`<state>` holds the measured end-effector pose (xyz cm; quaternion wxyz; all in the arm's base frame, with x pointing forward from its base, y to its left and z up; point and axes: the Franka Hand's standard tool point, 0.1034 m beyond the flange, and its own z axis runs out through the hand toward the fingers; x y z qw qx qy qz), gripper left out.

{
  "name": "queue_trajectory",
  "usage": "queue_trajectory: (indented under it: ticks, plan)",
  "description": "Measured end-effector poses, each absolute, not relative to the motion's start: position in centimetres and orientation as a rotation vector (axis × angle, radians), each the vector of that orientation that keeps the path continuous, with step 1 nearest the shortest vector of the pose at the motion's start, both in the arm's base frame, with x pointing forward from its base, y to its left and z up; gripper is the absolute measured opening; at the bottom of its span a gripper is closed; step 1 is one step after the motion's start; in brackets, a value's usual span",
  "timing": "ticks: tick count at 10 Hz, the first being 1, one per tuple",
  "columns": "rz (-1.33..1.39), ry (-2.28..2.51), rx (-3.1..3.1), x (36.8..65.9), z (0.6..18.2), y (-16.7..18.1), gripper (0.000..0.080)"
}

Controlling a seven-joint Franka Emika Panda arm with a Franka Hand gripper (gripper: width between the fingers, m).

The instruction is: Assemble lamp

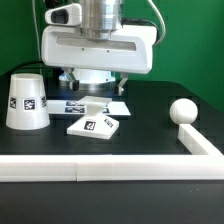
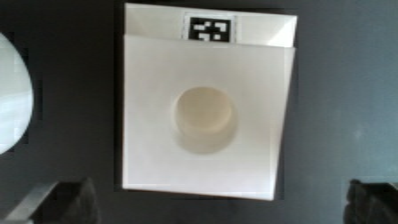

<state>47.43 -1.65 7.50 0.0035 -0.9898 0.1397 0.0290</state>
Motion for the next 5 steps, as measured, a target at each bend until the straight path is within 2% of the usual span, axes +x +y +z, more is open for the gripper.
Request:
queue_trajectory:
  ticks: [5]
  plan:
    - [0.090, 0.415, -3.092, 47.0, 5.4, -1.8, 0.0700]
